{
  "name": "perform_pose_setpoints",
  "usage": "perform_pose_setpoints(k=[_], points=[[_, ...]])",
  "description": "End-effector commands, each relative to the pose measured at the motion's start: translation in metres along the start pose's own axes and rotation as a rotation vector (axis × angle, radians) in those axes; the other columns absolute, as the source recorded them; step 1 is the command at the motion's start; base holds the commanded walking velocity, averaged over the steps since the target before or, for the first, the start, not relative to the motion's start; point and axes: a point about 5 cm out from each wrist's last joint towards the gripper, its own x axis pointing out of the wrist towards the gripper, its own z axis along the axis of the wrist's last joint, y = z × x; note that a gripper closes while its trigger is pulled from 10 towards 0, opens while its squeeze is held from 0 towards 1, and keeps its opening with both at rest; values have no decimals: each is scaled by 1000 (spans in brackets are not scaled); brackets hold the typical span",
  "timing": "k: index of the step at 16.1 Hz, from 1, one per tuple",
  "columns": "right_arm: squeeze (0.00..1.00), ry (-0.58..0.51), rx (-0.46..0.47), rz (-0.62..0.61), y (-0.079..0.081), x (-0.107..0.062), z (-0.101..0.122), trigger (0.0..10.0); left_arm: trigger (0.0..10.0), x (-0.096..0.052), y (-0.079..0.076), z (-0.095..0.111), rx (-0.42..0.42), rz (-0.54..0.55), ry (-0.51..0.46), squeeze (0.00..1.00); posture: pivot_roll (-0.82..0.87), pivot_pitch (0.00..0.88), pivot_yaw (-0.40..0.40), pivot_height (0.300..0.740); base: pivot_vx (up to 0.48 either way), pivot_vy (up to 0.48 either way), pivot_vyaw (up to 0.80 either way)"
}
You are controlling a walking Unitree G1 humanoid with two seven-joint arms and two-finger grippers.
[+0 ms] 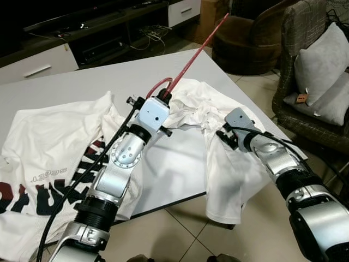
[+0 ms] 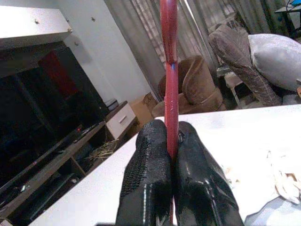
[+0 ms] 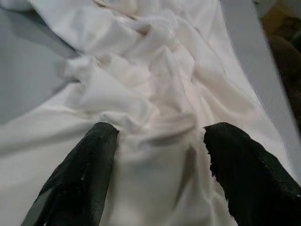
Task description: Hang hanger
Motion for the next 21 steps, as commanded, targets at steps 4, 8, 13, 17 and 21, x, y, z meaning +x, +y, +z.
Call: perform_pose_setpoints(k=[4, 8, 13, 17, 21], points=[[0, -227, 59, 160, -6, -11, 32, 10000, 10000, -1, 5, -1, 27, 11, 5, 0, -40, 0, 60, 736, 0, 0, 0], [0, -322, 116, 197, -29, -39, 38, 10000, 10000, -1, 12, -4, 83, 5, 13, 0, -66, 0, 67, 736, 0, 0, 0], [0, -358, 154, 194, -42, -54, 44, 10000, 10000, 1, 7, -5, 106, -22, 9, 0, -74, 0, 72, 736, 0, 0, 0], [0, -317, -151, 110, -45, -58, 47, 10000, 10000, 0, 7, -7, 112, -28, 15, 0, -72, 0, 70, 736, 0, 0, 0], [0, -328, -554, -33, -51, -65, 70, 10000, 10000, -2, 11, -20, 201, -60, 80, 0, -67, 0, 57, 736, 0, 0, 0]])
